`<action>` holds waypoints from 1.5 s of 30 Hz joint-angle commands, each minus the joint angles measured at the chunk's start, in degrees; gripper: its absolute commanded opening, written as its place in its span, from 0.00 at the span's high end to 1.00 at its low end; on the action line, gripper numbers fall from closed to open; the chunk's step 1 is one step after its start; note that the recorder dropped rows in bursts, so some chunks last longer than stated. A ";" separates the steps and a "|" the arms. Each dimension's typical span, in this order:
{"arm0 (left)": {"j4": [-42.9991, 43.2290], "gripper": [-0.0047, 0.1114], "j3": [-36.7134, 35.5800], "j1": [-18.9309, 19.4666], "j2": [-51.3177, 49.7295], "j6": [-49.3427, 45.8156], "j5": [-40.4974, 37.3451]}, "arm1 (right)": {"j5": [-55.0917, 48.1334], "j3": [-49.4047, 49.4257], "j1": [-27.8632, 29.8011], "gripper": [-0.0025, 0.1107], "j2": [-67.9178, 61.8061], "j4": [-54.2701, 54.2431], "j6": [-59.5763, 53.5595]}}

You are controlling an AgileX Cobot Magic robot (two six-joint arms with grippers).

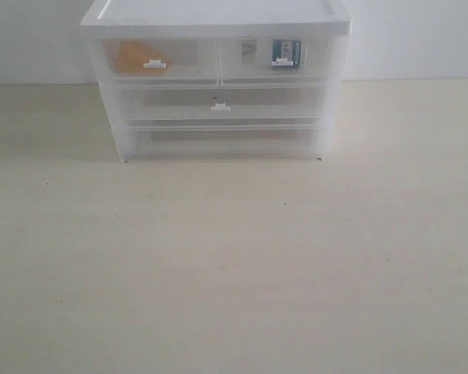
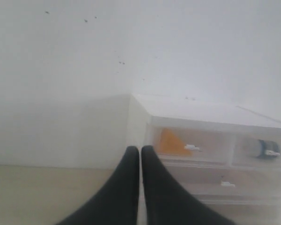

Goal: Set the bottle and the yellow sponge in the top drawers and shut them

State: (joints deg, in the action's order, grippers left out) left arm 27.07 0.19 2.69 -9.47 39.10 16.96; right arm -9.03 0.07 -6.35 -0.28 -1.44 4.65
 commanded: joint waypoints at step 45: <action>-29.21 0.93 -0.19 7.06 9.47 -42.41 -27.36 | 0.11 -0.07 0.10 0.98 0.28 0.21 0.30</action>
